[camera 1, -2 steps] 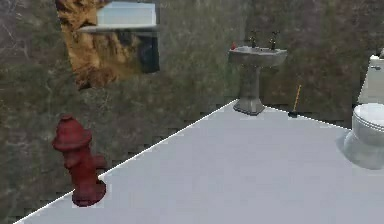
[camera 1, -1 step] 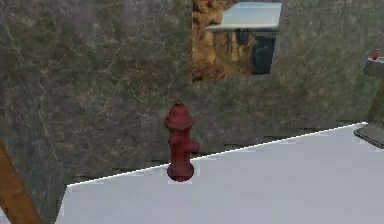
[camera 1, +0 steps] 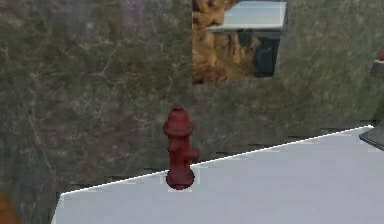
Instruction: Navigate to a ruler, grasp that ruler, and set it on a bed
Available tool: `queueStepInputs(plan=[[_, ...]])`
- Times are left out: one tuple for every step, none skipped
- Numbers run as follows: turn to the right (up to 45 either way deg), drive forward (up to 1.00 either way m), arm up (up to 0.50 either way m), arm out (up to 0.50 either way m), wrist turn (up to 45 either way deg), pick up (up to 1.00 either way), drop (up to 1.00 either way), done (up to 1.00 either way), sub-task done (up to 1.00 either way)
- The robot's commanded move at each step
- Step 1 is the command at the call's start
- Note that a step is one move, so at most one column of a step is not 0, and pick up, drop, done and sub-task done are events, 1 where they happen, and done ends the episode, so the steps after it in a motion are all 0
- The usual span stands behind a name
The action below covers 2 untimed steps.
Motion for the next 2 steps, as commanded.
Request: queueStepInputs(plan=[[-45.0,0.00,0.00,0.00,0.0,0.00,0.00,0.00,0.00],[-18.0,0.00,0.00,0.00,0.0,0.00,0.00,0.00,0.00]])
